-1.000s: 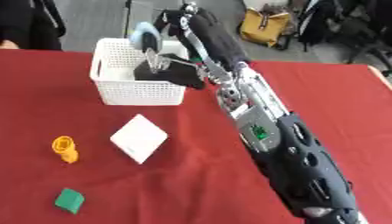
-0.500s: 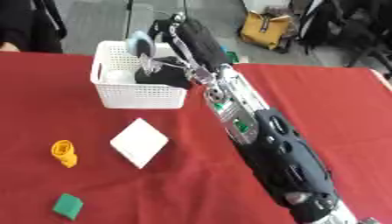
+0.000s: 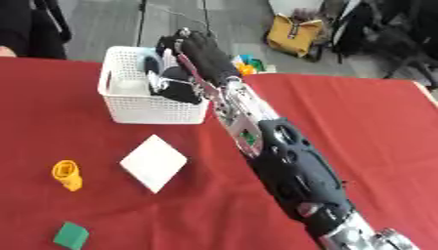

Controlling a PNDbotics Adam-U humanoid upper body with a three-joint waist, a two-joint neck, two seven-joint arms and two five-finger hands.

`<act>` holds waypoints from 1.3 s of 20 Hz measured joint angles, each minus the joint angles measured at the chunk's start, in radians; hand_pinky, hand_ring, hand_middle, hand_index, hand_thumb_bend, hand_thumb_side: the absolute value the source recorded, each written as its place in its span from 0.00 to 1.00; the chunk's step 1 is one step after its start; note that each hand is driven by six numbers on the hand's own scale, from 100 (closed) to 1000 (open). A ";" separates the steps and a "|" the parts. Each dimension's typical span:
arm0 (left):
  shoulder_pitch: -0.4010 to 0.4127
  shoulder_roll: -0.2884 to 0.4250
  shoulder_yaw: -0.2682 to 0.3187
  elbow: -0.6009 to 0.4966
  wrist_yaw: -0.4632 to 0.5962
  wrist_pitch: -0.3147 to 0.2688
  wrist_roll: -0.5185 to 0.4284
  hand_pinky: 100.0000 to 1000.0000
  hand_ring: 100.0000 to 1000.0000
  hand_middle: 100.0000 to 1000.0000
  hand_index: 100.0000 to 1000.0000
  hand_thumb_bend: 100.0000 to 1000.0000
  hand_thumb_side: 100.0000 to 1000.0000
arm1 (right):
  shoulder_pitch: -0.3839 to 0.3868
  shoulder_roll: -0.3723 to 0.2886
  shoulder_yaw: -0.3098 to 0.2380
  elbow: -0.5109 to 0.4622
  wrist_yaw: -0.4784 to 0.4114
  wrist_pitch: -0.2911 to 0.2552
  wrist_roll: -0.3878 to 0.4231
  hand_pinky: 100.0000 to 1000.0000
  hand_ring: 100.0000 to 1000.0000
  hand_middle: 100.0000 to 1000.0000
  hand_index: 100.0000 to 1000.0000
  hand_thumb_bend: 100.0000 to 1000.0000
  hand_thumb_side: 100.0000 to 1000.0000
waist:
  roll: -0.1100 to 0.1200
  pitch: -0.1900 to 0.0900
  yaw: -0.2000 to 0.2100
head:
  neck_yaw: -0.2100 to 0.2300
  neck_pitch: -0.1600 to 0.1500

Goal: Pick up objects on the table and place them in the box.

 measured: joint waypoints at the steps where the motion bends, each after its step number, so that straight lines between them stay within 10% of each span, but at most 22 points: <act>1: 0.000 0.000 0.000 0.000 0.001 -0.001 -0.002 0.26 0.38 0.50 0.68 0.00 0.86 | -0.007 0.000 0.000 0.013 0.012 -0.009 -0.009 0.15 0.52 0.00 0.37 0.00 0.44 | -0.005 0.001 0.003 | -0.004 0.000; 10: -0.009 0.000 -0.012 0.000 0.010 -0.003 -0.014 0.26 0.38 0.50 0.68 0.00 0.87 | -0.035 -0.007 -0.006 0.118 0.119 -0.053 -0.106 0.17 0.53 0.07 0.28 0.00 0.47 | -0.014 0.014 0.025 | -0.057 -0.009; 13: -0.009 0.000 -0.012 0.000 0.013 -0.002 -0.019 0.26 0.38 0.50 0.68 0.00 0.87 | -0.040 -0.007 -0.007 0.135 0.144 -0.063 -0.128 0.22 0.57 0.11 0.49 0.03 0.62 | -0.014 0.016 0.025 | -0.061 -0.009; 26: -0.009 -0.002 -0.012 0.000 0.014 0.000 -0.026 0.26 0.39 0.50 0.68 0.00 0.87 | -0.048 -0.008 -0.006 0.108 0.156 -0.086 -0.107 0.24 0.59 0.10 0.61 0.14 0.71 | -0.009 0.017 0.012 | -0.059 -0.009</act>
